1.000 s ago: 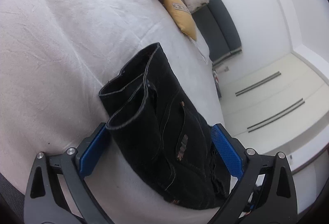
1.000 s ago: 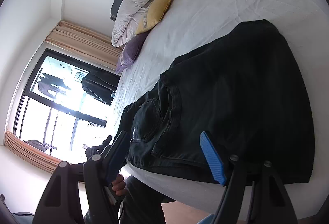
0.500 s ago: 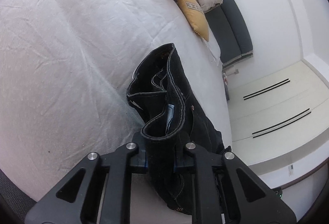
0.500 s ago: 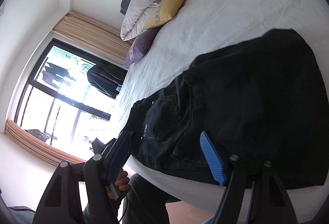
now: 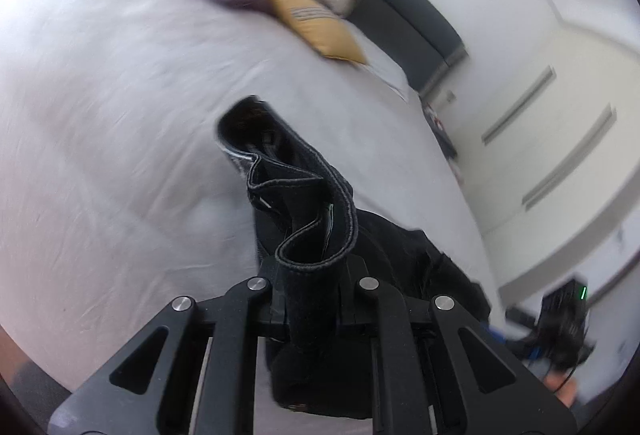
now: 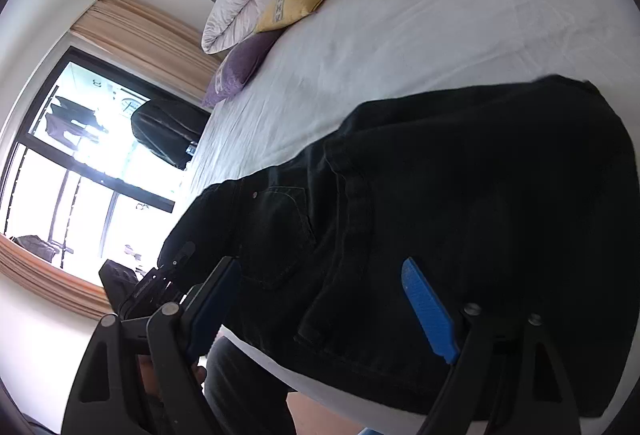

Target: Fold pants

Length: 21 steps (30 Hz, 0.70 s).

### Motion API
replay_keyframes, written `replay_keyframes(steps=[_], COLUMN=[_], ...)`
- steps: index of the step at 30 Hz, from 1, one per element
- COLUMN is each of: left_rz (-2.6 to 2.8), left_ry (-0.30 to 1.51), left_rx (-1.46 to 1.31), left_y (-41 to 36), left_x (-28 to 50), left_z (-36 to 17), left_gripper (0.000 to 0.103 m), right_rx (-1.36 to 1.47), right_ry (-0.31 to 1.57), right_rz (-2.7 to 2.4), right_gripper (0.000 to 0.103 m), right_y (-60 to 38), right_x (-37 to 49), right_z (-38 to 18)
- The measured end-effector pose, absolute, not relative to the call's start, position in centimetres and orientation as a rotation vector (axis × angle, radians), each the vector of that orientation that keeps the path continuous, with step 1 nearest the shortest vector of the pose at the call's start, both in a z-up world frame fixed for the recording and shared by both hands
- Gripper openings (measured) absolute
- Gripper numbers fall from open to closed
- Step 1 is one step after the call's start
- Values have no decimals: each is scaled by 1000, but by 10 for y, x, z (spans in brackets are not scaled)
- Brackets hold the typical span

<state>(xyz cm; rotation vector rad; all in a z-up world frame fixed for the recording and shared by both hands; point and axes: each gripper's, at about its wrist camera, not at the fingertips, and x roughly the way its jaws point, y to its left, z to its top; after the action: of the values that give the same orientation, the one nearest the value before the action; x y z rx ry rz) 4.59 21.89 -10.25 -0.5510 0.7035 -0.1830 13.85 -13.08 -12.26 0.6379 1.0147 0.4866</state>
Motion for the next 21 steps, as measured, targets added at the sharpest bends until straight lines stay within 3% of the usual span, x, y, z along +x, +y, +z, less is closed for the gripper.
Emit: replay_keyframes(steps=[6, 11, 21], left_rz=[-309, -416, -595], left_ry=[672, 687, 713], left_rx=[-199, 44, 249], left_y=[109, 9, -109], left_x=[39, 25, 0], left_z=[-59, -64, -85], left_gripper=[11, 11, 11], right_rx=[701, 711, 774], right_ry=[989, 961, 1046], right_rz=[538, 620, 610], right_gripper=[91, 103, 103], right_y=[-152, -171, -199], right_x=[154, 156, 153], right_z=[-101, -84, -111])
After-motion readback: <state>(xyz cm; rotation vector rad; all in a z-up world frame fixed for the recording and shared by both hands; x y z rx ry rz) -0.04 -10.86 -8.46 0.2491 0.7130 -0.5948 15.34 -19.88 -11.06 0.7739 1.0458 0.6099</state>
